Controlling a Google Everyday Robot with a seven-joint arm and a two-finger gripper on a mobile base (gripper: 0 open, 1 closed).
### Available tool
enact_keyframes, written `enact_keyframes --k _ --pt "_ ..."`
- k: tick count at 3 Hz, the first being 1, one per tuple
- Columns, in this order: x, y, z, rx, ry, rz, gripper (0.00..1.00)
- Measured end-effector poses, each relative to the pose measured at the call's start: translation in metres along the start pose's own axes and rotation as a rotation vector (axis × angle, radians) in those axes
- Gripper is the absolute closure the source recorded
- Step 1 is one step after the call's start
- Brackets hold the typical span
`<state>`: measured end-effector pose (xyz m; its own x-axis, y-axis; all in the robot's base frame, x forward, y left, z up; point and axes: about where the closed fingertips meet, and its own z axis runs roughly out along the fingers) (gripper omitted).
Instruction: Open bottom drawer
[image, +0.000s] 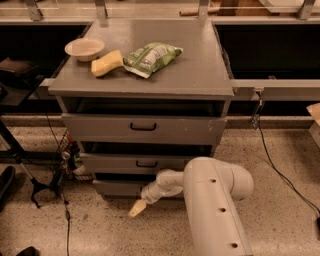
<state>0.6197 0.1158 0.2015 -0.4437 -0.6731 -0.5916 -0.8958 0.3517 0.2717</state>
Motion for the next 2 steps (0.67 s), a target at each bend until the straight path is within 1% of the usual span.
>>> enact_keyframes --k 1,2 --pt "-0.003 0.007 0.001 -0.057 0.066 -0.069 0.00" --pt "-0.001 0.021 0.007 -0.146 0.143 -0.128 0.00"
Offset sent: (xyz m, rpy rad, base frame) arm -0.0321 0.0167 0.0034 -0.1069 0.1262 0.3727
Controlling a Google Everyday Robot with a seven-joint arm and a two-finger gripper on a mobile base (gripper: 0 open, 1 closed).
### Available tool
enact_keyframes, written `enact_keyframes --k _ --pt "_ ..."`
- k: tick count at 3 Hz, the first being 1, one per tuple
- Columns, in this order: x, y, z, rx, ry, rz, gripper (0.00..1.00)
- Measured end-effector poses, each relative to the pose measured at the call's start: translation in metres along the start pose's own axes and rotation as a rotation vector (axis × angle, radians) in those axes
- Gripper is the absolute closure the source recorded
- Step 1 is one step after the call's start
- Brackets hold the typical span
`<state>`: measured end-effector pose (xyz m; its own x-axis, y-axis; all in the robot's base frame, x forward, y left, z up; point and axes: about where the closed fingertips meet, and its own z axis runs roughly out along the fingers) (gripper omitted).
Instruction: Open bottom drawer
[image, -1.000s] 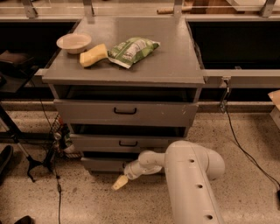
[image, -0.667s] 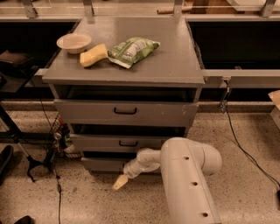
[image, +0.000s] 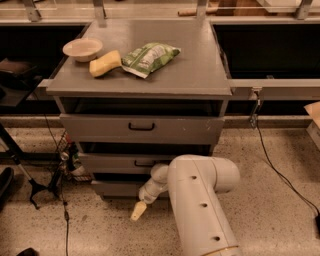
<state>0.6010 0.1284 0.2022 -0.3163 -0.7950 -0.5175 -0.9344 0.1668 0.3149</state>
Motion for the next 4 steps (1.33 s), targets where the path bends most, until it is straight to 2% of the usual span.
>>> enact_keyframes --k 1,2,3,4 --pt "-0.002 0.004 0.000 -0.018 0.016 -0.009 0.00" --pt "0.009 0.009 0.008 -0.056 0.062 0.011 0.00" --pt "0.026 0.016 0.007 -0.069 0.103 0.068 0.00" --pt "0.039 0.028 0.002 -0.053 0.145 0.110 0.00"
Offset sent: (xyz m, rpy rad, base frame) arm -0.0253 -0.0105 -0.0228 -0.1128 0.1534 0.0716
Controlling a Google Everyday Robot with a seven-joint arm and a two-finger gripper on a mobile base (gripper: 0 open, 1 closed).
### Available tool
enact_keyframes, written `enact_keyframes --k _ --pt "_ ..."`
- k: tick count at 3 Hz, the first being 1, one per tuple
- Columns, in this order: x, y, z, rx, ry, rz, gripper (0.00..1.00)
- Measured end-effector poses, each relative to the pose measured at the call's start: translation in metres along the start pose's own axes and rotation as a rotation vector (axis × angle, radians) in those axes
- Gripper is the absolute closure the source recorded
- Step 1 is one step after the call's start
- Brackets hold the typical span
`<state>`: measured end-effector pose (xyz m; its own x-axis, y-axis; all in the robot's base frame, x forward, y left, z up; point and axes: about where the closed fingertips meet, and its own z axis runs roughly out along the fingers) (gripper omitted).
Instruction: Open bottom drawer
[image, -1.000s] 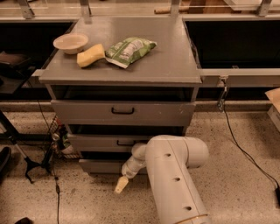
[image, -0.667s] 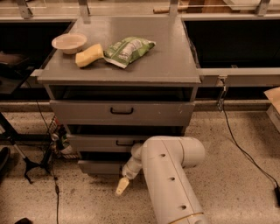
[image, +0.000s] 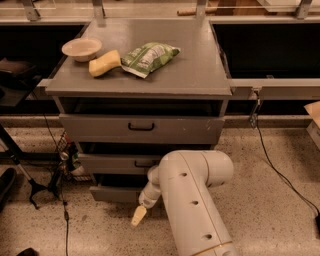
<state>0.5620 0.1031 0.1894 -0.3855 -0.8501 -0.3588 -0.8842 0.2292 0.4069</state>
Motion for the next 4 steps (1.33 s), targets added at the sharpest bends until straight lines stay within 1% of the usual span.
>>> enact_keyframes --k 1,2,3,4 --pt "0.013 0.020 -0.008 0.026 0.033 0.029 0.00" --pt "0.022 0.048 -0.009 0.017 0.089 0.017 0.00" --pt "0.032 0.070 -0.001 -0.010 0.135 0.016 0.00" --pt "0.040 0.081 -0.011 0.023 0.135 0.036 0.00"
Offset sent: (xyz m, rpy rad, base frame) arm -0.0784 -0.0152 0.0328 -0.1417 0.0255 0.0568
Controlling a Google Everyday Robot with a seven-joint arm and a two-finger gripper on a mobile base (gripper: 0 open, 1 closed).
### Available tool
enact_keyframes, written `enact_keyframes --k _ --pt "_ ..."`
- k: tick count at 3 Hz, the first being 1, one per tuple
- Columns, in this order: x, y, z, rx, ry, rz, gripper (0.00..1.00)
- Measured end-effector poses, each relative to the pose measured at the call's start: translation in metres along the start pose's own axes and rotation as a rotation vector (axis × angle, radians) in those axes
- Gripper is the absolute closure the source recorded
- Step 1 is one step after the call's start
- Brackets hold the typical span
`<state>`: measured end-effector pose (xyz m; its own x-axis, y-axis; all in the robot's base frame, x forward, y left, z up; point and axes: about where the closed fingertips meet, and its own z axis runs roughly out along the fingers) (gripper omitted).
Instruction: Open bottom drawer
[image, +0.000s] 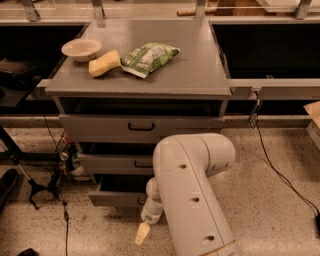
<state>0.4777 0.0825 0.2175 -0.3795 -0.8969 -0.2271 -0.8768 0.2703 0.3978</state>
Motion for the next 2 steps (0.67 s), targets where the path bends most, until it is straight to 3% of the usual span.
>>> enact_keyframes --k 2 --pt "-0.014 -0.007 -0.017 0.139 -0.105 0.026 0.00"
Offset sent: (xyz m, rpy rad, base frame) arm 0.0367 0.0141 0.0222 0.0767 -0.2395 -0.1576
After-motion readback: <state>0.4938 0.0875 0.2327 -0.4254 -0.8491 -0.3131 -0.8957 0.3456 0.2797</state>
